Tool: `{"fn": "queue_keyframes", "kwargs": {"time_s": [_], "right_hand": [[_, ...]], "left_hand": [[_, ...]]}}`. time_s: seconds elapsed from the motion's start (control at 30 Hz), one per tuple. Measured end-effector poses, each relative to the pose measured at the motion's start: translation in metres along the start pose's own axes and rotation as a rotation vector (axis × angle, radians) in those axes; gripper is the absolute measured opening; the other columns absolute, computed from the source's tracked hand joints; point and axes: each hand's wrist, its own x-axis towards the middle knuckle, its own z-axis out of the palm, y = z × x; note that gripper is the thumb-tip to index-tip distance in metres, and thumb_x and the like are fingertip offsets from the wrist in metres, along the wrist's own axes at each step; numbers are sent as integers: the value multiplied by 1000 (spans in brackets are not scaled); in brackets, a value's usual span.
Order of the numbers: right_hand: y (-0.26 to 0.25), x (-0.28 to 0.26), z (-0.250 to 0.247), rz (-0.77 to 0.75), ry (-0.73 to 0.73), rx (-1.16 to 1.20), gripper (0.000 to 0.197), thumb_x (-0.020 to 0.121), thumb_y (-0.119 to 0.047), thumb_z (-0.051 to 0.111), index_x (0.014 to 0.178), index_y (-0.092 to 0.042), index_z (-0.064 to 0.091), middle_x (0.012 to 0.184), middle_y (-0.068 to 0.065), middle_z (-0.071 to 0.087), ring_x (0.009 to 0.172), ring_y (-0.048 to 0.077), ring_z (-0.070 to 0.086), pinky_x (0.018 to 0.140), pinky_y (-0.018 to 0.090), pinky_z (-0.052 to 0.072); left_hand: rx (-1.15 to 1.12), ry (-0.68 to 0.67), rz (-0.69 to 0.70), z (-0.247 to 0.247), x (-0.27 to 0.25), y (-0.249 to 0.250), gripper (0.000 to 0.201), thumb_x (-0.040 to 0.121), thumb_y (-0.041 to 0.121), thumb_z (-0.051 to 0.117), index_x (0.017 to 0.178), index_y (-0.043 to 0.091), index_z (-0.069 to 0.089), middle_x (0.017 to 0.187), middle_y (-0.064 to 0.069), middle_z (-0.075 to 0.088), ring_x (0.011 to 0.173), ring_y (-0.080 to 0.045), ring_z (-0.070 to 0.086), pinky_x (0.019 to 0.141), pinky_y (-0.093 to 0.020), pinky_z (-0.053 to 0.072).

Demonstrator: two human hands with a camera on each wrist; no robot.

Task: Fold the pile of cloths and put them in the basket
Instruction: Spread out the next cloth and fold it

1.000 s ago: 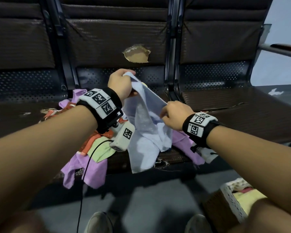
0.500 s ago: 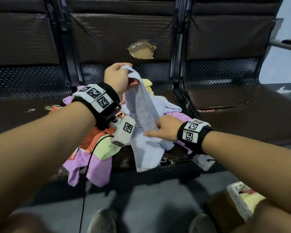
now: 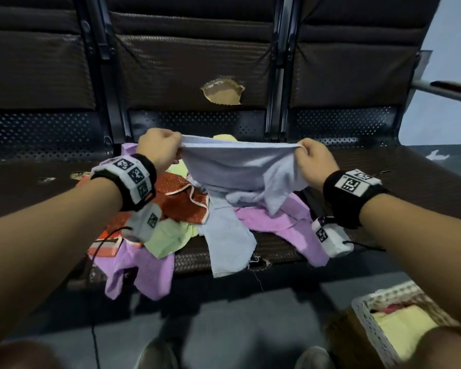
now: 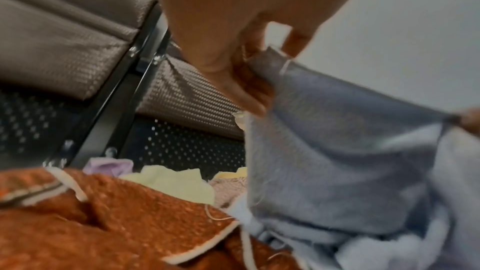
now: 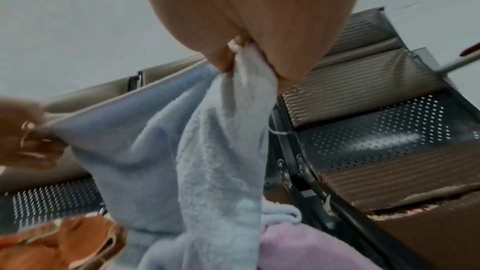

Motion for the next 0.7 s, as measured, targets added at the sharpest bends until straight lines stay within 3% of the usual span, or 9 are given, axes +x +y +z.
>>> {"fn": "queue_keyframes", "kwargs": {"time_s": [0.1, 0.17, 0.23, 0.3, 0.37, 0.47, 0.57, 0.7], "right_hand": [[-3, 1, -11, -25, 37, 61, 25, 95, -7, 39, 109, -15, 58, 89, -4, 60, 87, 21, 55, 75, 28, 38], [-9, 0, -18, -79, 14, -6, 35, 96, -6, 39, 124, -14, 58, 109, 5, 66, 99, 26, 59, 83, 28, 41], [-17, -3, -23, -90, -40, -141, 33, 96, -9, 39, 116, -14, 65, 106, 15, 69, 98, 33, 62, 77, 30, 41], [-27, -6, -26, -99, -10, -195, 25, 96, -17, 39, 85, -17, 62, 85, 12, 65, 84, 34, 60, 70, 33, 37], [-39, -5, -32, -65, 82, -93, 32, 91, -31, 40, 63, -17, 46, 65, 0, 55, 68, 28, 53, 61, 35, 34], [-59, -1, -40, 33, 115, 189, 38, 84, -40, 52, 55, -19, 38, 49, -10, 37, 50, 15, 37, 52, 30, 30], [-67, -3, -37, 200, 28, 556, 26, 78, -35, 67, 66, -18, 51, 66, 8, 43, 59, 20, 41, 59, 35, 35], [-64, -12, -22, 361, -112, 644, 27, 85, -33, 72, 92, -9, 62, 85, 19, 58, 73, 31, 55, 66, 43, 45]], "left_hand": [[248, -78, 230, -6, -17, 3, 23, 73, 38, 66, 90, 22, 69, 80, 3, 70, 76, -15, 64, 67, -28, 48], [316, 5, 334, -13, -16, 6, 21, 77, 31, 74, 94, 19, 69, 86, 2, 70, 81, -16, 62, 69, -29, 46], [307, 109, 391, -20, -12, 12, 12, 85, 26, 68, 85, 14, 67, 84, -5, 66, 80, -23, 59, 69, -34, 45], [272, 152, 404, -23, -9, 22, 25, 92, 28, 59, 72, 13, 56, 76, -8, 55, 73, -24, 51, 63, -34, 34], [163, 206, 360, -25, -8, 37, 37, 96, 36, 53, 66, 16, 43, 68, -1, 46, 64, -19, 43, 59, -34, 26], [15, 306, 277, -25, -9, 56, 49, 92, 49, 47, 60, 17, 31, 55, 4, 33, 58, -16, 33, 58, -35, 28], [-134, 292, 174, -19, -12, 58, 55, 90, 51, 51, 48, 17, 40, 44, 7, 31, 53, -11, 32, 60, -31, 32], [-307, 258, -64, 4, -25, 48, 61, 90, 46, 59, 42, 12, 46, 36, 8, 38, 50, -14, 38, 61, -29, 32]]}}
